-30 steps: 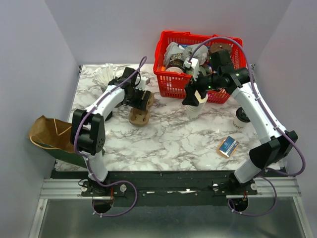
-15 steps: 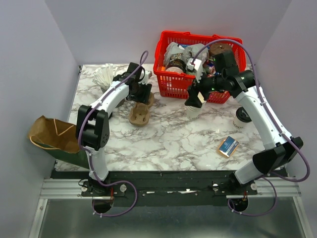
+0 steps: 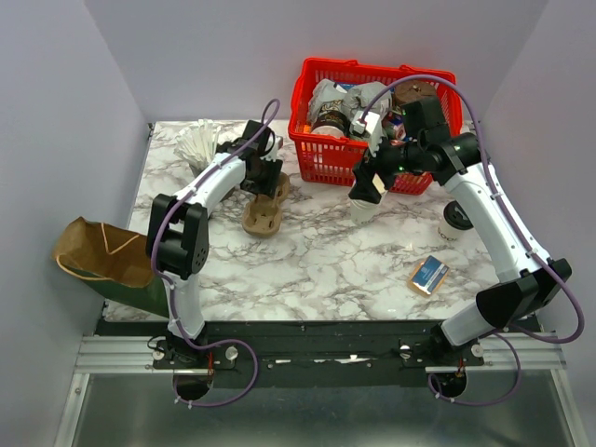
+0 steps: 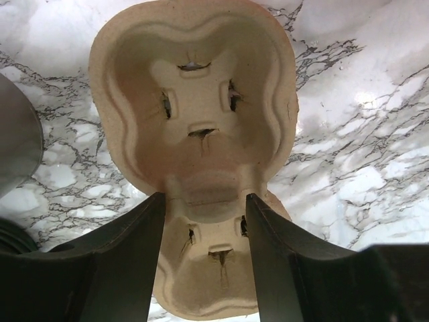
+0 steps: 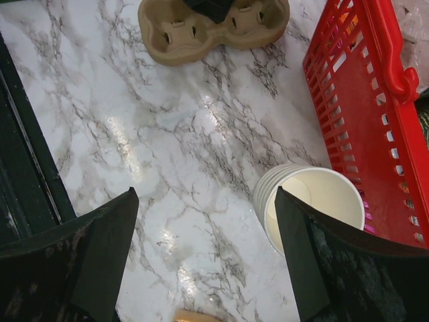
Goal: Pack the takeout coffee
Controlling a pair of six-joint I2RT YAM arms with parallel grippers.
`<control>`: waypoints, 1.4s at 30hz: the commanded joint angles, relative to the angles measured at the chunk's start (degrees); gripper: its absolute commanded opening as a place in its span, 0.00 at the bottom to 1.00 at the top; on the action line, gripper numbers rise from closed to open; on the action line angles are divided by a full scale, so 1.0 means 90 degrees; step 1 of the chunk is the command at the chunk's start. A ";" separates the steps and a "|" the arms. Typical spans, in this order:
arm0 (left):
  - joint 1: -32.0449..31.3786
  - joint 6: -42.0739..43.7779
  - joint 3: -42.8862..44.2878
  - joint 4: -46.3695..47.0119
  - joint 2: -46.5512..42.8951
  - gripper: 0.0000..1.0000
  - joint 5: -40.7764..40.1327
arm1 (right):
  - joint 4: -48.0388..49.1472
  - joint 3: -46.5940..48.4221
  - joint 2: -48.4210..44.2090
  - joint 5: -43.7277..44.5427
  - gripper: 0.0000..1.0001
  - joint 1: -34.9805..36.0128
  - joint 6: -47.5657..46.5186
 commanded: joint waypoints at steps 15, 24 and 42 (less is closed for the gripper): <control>-0.0113 -0.0108 0.0044 -0.0033 0.0223 0.57 -0.0038 | -0.0038 -0.0066 -0.0047 0.0143 0.92 0.0037 -0.0151; -0.0113 -0.0108 -0.0015 -0.0102 0.0214 0.55 -0.0243 | -0.0038 0.0002 -0.0008 0.0124 0.92 0.0037 -0.0151; -0.0113 -0.0216 -0.0083 -0.0150 0.0292 0.44 -0.0321 | -0.0048 -0.0076 -0.0076 0.0153 0.92 0.0037 -0.0190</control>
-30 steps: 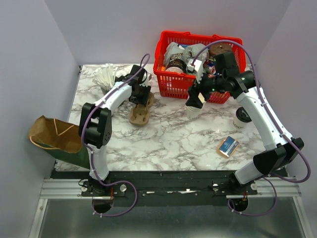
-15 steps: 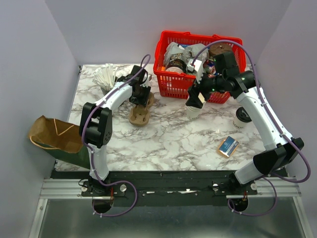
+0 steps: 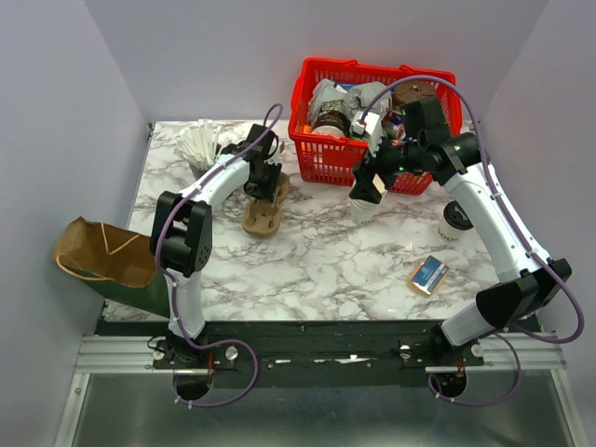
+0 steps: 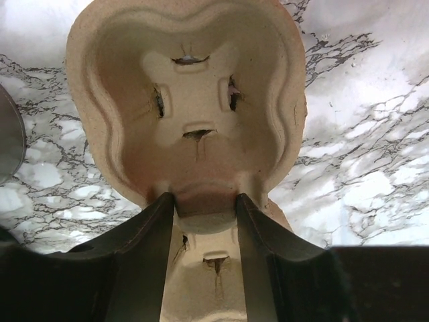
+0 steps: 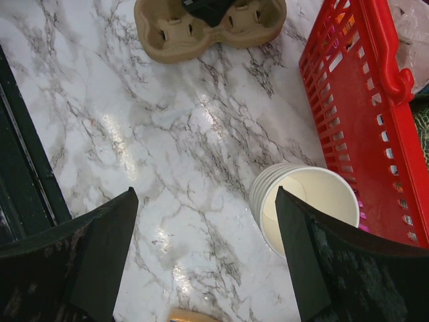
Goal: Pack the takeout coffee
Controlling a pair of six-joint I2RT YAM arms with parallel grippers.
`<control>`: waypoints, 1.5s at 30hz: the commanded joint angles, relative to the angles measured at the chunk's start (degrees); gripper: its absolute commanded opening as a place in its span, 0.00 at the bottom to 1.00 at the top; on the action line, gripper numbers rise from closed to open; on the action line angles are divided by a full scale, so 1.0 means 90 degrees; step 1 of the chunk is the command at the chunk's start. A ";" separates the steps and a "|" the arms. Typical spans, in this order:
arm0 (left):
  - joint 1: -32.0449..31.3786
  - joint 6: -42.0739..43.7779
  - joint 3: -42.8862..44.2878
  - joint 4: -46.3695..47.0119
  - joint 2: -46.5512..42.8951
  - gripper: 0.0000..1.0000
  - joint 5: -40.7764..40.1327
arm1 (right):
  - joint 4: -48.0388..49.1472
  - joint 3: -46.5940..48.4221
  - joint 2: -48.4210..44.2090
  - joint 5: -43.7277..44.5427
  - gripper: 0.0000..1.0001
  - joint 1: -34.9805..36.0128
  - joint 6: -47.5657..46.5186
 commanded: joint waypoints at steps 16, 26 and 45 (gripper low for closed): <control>0.0370 0.0472 0.0466 -0.0314 -0.0512 0.00 0.0440 | -0.0055 -0.0096 -0.0108 0.0138 0.92 0.0037 -0.0076; 0.0341 0.1224 0.0700 -0.0499 -0.0747 0.00 0.0972 | -0.0065 0.0079 0.0038 0.0070 0.92 0.0037 -0.0027; 0.0907 0.0666 0.1337 -0.0725 -0.0521 0.00 0.1802 | -0.0094 0.0070 0.0048 0.0041 0.92 0.0037 -0.0144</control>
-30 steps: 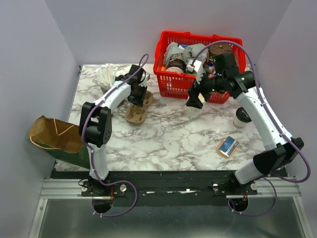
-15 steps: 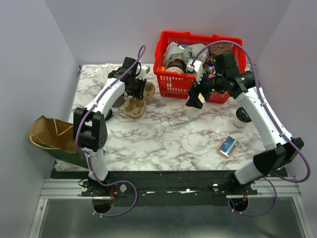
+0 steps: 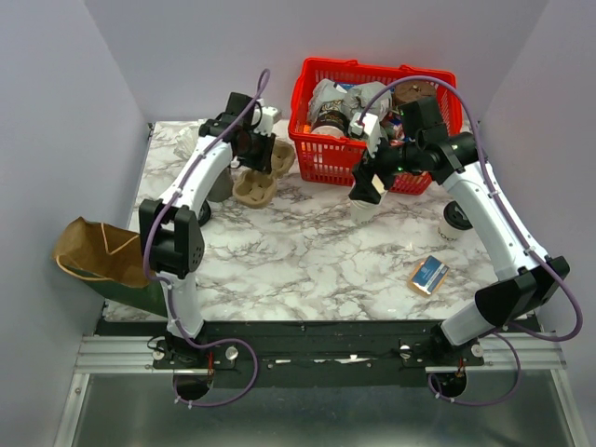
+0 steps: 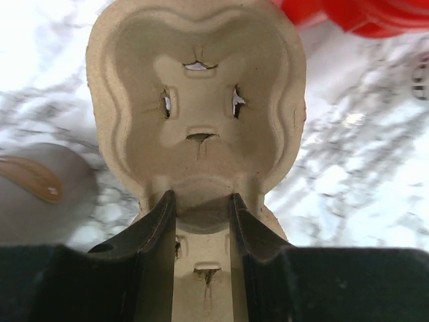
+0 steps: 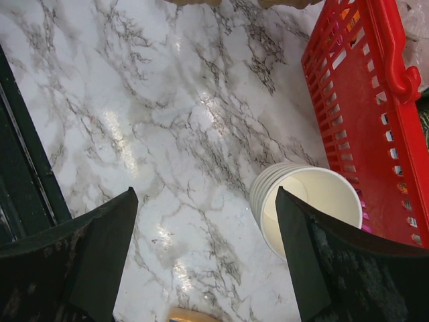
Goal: Pack the takeout coffee
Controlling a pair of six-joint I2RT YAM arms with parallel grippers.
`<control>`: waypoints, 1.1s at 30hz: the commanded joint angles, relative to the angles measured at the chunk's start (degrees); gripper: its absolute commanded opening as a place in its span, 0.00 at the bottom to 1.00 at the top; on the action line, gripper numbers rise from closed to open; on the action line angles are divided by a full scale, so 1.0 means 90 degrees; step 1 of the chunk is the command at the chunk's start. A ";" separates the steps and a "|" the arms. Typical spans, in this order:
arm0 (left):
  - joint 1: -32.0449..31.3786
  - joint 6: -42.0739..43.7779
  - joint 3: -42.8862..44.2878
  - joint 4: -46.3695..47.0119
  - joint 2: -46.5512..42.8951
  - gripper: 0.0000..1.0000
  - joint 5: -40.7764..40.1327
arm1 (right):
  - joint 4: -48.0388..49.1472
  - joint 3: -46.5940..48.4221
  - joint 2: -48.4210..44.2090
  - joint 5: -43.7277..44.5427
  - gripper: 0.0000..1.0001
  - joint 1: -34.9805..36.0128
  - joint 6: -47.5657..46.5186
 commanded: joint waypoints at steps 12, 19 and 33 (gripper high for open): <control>0.0973 0.0244 0.0036 -0.0768 -0.0544 0.00 0.2159 | -0.0094 0.0075 -0.0032 -0.0003 0.93 0.0044 -0.0120; 0.0698 0.0670 -0.0978 0.0236 -0.1412 0.00 0.0677 | -0.0104 0.0026 -0.0051 -0.0003 0.93 0.0035 -0.0169; 0.0882 0.0096 -0.0021 -0.1085 -0.0475 0.00 0.1875 | -0.0123 -0.0062 -0.0071 -0.0042 0.93 0.0035 -0.0218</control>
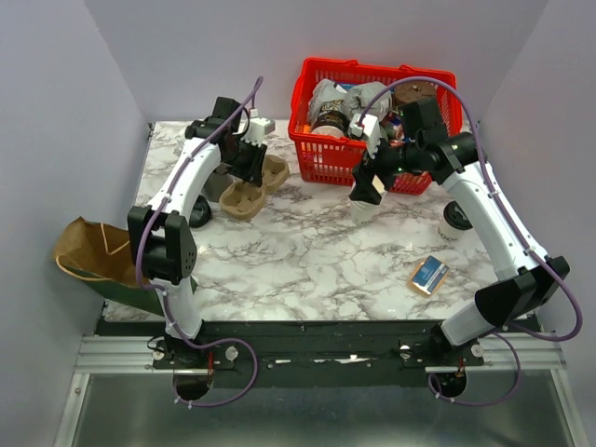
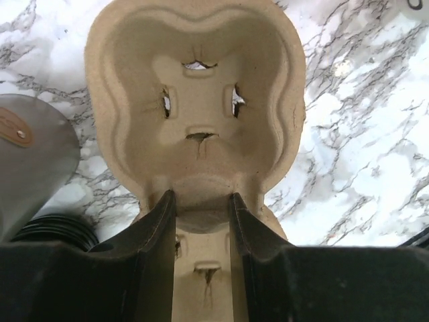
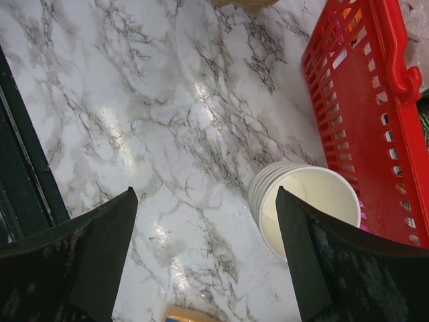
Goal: Pack the takeout coffee
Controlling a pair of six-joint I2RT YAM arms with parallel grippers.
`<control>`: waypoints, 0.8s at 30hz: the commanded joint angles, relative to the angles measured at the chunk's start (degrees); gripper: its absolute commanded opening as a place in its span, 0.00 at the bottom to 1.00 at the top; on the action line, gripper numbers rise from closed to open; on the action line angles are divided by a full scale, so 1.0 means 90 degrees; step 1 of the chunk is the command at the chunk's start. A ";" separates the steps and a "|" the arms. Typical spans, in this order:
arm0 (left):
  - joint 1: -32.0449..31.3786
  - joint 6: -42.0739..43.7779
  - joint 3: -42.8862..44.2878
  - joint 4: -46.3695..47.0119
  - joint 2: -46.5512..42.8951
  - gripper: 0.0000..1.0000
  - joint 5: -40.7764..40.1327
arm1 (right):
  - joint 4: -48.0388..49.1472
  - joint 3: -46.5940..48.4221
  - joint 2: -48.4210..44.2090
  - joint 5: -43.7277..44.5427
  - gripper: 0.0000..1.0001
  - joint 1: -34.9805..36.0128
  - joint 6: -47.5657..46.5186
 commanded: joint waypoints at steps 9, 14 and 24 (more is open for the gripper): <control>0.0059 0.0268 0.0453 -0.0626 -0.0165 0.00 0.0331 | 0.0112 -0.0011 -0.0168 -0.0436 0.93 0.0035 0.0140; 0.0244 -0.0512 -0.1037 0.0347 -0.1206 0.00 0.0194 | 0.3839 -0.1911 -0.1192 -0.1453 0.95 0.0064 0.2509; 0.0381 -0.2474 -0.3501 0.2553 -0.2645 0.00 0.1501 | 0.6450 -0.2920 -0.0091 -0.1131 0.89 0.0922 0.5530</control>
